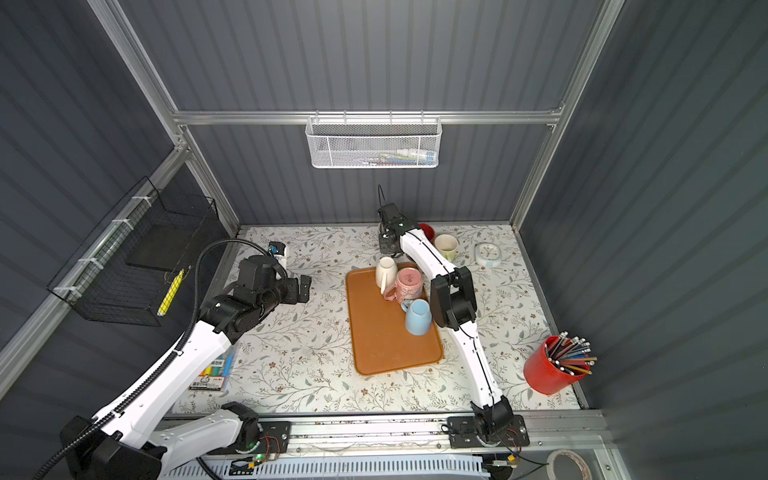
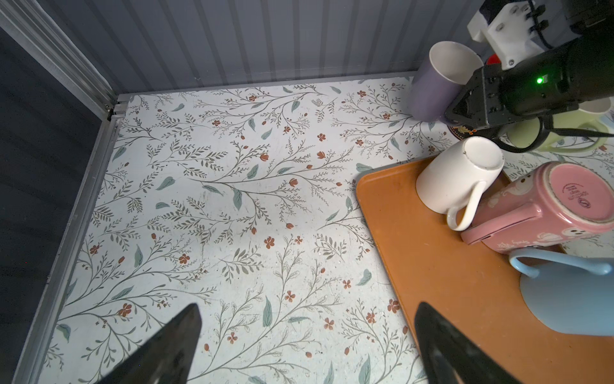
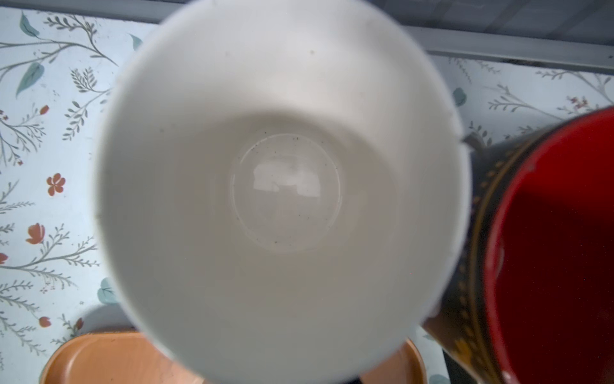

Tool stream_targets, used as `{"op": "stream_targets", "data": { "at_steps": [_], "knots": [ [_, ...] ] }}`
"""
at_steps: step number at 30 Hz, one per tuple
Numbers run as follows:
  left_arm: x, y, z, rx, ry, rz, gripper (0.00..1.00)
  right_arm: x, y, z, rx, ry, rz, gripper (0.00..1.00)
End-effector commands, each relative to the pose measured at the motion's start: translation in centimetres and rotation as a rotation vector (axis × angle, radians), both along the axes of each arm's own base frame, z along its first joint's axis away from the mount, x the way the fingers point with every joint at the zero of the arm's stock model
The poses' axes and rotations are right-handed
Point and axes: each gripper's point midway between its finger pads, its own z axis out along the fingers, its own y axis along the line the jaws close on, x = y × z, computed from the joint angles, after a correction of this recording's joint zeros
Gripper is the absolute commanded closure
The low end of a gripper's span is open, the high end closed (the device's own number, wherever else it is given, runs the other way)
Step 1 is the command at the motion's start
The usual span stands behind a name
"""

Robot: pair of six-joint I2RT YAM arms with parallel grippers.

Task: Turn the mug right side up
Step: 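Lower the lavender mug upright beside the black mug and open the right gripper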

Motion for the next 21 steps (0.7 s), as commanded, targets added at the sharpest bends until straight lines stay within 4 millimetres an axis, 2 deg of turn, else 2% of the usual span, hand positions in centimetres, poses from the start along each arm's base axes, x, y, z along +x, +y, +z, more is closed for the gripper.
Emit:
{"op": "stream_targets", "data": {
  "at_steps": [1,12,21],
  "knots": [
    [-0.4,0.0,-0.4,0.007,0.011,-0.008,0.00,1.8,-0.1,1.7,0.004,-0.091,-0.016,1.00],
    [-0.3,0.0,-0.8,0.011,0.024,-0.008,0.00,1.6,-0.6,-1.3,-0.030,-0.044,-0.008,1.00],
    [-0.3,-0.1,-0.9,0.014,0.028,-0.015,0.00,1.2,-1.1,-2.1,-0.051,-0.016,0.002,1.00]
  ]
}}
